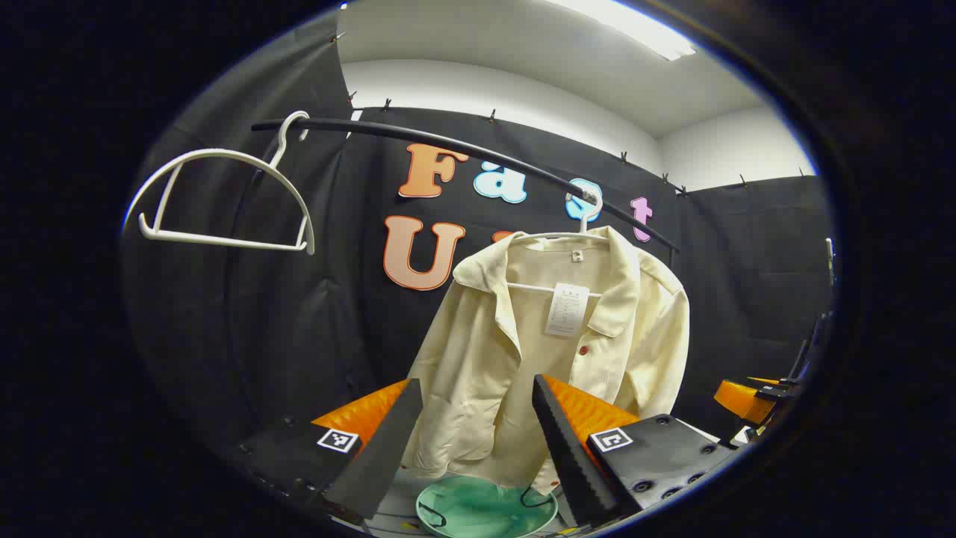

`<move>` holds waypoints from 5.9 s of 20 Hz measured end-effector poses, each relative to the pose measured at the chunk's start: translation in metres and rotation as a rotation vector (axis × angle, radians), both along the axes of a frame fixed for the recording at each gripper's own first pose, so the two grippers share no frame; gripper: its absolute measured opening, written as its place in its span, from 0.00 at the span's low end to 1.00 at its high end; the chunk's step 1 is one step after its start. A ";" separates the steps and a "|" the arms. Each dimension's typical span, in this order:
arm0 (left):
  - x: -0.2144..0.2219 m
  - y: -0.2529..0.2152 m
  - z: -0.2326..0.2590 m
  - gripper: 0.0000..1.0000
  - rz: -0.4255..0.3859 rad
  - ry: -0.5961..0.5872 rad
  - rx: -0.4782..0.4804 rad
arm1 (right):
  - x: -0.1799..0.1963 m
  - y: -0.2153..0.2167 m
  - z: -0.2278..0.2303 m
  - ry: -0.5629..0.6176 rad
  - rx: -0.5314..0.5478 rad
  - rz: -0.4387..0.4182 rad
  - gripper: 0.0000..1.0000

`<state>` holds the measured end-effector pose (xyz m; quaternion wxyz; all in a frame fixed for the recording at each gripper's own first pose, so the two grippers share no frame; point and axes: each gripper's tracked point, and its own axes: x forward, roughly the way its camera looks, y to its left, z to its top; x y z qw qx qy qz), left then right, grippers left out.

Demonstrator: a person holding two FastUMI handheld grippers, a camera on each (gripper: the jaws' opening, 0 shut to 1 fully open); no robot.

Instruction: Grasp the clothes on the hanger with both hands and then place them into the laundry hamper below.

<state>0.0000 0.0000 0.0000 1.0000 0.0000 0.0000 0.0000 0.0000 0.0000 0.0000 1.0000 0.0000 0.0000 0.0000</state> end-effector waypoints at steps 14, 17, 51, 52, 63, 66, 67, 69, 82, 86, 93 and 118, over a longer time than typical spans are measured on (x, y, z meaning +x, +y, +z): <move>-0.008 0.003 0.010 0.97 0.021 0.005 0.015 | -0.008 0.005 0.007 0.006 -0.026 -0.020 0.95; -0.011 0.007 0.004 0.97 0.034 0.024 0.015 | -0.010 0.004 0.002 0.020 -0.022 -0.025 0.95; 0.006 0.075 -0.005 0.97 0.148 0.070 0.006 | 0.148 0.152 0.010 0.057 -0.055 0.127 0.94; 0.007 0.077 -0.003 0.96 0.150 0.067 0.008 | 0.151 0.157 0.009 0.059 -0.056 0.124 0.95; 0.023 0.092 -0.003 1.00 0.172 0.082 0.031 | 0.202 0.163 -0.010 0.110 -0.070 0.047 0.84; 0.028 0.093 -0.002 0.97 0.167 0.085 0.039 | 0.206 0.164 -0.010 0.118 -0.066 0.067 0.59; 0.031 0.091 -0.001 0.97 0.164 0.086 0.043 | 0.206 0.164 -0.009 0.124 -0.066 0.078 0.48; 0.038 0.087 0.002 0.97 0.154 0.089 0.051 | 0.203 0.164 -0.009 0.133 -0.072 0.096 0.28; 0.115 0.000 -0.003 0.97 0.048 0.111 0.025 | 0.181 0.135 0.008 0.115 -0.076 0.210 0.02; 0.143 -0.016 0.009 0.97 0.057 0.076 0.060 | 0.177 0.123 0.014 0.109 -0.060 0.230 0.02; 0.185 -0.024 0.015 0.96 0.128 0.053 0.075 | 0.168 0.109 0.025 0.086 -0.052 0.267 0.02; 0.201 0.005 0.005 0.07 0.080 0.154 0.079 | 0.149 0.107 0.049 0.006 -0.050 0.240 0.03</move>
